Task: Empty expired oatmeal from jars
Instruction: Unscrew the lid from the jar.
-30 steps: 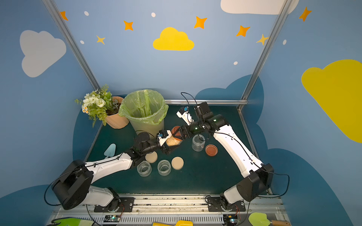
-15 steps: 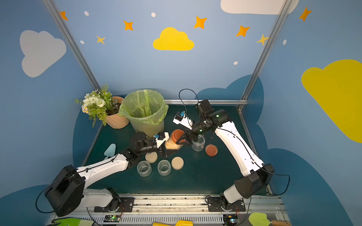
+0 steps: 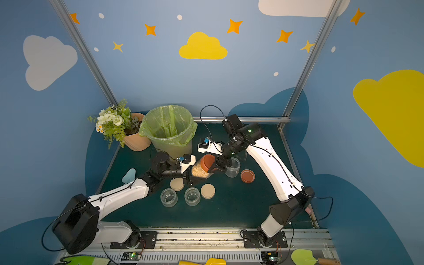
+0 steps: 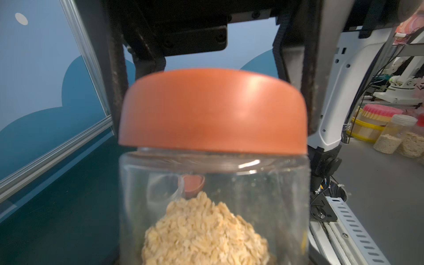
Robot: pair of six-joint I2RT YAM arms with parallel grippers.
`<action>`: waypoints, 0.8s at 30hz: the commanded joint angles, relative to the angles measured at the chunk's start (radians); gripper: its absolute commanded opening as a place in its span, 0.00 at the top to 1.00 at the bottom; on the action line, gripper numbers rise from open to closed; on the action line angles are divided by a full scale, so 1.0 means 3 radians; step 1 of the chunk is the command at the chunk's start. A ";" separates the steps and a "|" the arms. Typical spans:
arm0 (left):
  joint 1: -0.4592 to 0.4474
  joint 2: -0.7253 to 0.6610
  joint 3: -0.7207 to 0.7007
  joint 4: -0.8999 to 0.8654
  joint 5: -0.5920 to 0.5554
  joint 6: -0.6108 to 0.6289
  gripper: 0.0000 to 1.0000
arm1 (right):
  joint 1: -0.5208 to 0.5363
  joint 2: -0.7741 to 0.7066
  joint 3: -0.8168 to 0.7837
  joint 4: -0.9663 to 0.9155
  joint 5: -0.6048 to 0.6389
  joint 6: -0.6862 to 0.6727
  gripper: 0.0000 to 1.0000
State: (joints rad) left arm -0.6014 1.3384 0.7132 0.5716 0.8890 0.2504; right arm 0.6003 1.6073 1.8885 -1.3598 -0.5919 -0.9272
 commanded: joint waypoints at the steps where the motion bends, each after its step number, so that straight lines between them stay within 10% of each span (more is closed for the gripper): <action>1: 0.0044 0.0008 0.0142 0.0177 0.0216 -0.0162 0.97 | -0.0026 -0.0144 -0.0043 0.0190 0.0385 -0.0226 0.28; 24: 0.0027 0.0175 0.0128 0.0528 0.0391 -0.0482 0.97 | 0.0034 -0.0565 -0.0672 0.1165 0.0541 -0.0384 0.23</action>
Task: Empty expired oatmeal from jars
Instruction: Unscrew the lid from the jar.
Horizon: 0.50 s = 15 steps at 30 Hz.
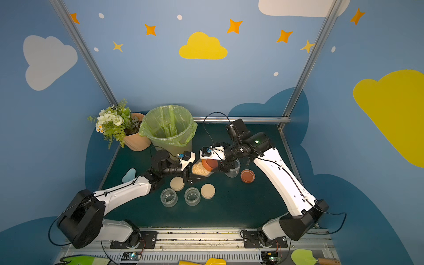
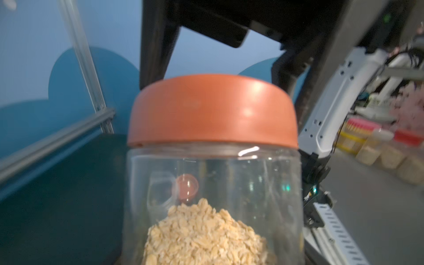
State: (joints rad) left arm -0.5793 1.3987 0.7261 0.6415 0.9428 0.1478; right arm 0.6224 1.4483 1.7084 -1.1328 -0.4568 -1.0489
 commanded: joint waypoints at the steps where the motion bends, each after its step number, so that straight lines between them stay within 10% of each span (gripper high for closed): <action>1: -0.0048 -0.0037 0.0081 0.0294 0.0198 -0.0130 0.97 | -0.0039 -0.0062 -0.0137 0.0481 0.0056 0.0042 0.20; 15: -0.0049 -0.0086 0.0051 0.0409 0.0080 -0.0089 0.97 | -0.0032 -0.0236 -0.0440 0.0786 -0.0165 0.0302 0.14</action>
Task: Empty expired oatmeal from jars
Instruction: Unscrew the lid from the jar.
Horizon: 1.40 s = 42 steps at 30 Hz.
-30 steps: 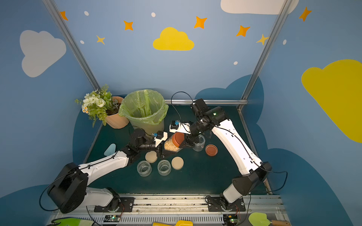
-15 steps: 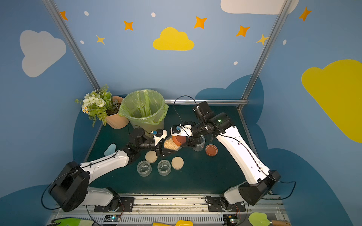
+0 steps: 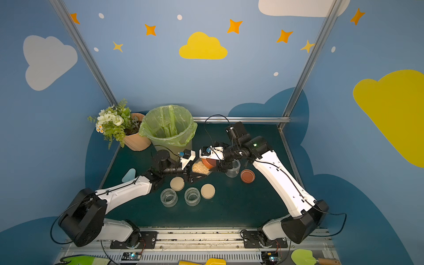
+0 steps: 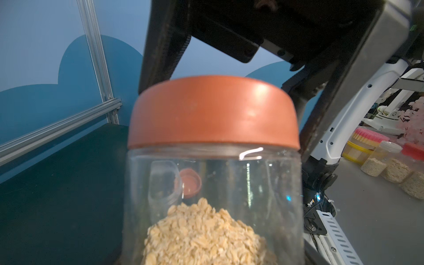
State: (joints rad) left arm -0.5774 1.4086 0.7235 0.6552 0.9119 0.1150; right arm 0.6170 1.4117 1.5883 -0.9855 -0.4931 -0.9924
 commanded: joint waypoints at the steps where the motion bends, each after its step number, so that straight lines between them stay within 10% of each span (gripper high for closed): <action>1: -0.0052 -0.0123 0.0054 0.0362 0.0170 0.0025 0.97 | -0.0017 -0.0139 -0.0043 0.0299 -0.0079 0.0128 0.14; 20: -0.0003 -0.0070 0.0007 0.0609 -0.0019 -0.0036 0.97 | -0.0032 -0.0763 -0.0557 0.0454 -0.0700 0.0711 0.12; 31: 0.0006 -0.0110 -0.0021 0.0646 -0.0078 -0.0010 0.97 | -0.0446 -0.1385 -0.1093 0.1773 -0.0306 0.2574 0.06; 42: 0.0004 -0.0171 -0.0041 0.0486 -0.0237 0.0255 0.97 | -0.0601 -0.0659 -0.0223 0.0649 -0.0382 0.4918 0.06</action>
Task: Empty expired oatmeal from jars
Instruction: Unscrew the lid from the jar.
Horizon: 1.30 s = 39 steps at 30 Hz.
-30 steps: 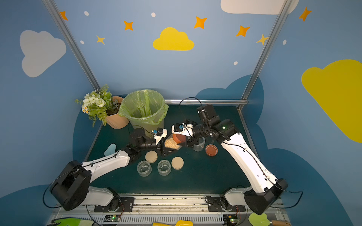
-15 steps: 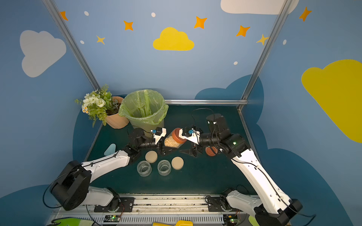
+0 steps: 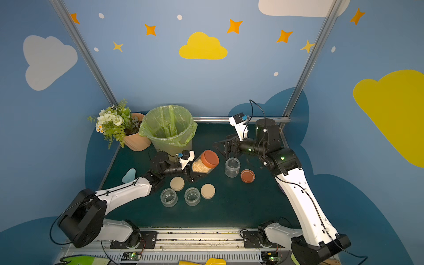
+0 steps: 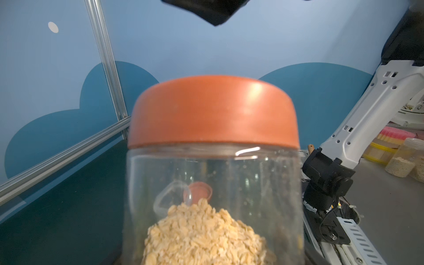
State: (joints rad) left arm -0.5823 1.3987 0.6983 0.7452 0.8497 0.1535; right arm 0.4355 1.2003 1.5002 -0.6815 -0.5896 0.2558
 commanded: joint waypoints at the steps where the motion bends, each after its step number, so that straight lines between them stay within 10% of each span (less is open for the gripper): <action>1: 0.0021 -0.0139 0.0056 0.0149 -0.0041 0.0154 0.97 | 0.0011 0.0067 0.0057 -0.0395 -0.0022 0.0823 0.06; 39: 0.0019 -0.0020 0.0190 -0.0029 -0.0044 0.0342 0.97 | 0.0557 0.0686 0.0220 -0.0867 0.0305 0.0421 0.06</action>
State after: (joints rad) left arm -0.5804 1.3994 0.7021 0.6815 0.8211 0.2474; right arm 0.5945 1.4006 1.5288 -0.9161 -0.5117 0.4061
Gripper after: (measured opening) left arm 0.852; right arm 0.943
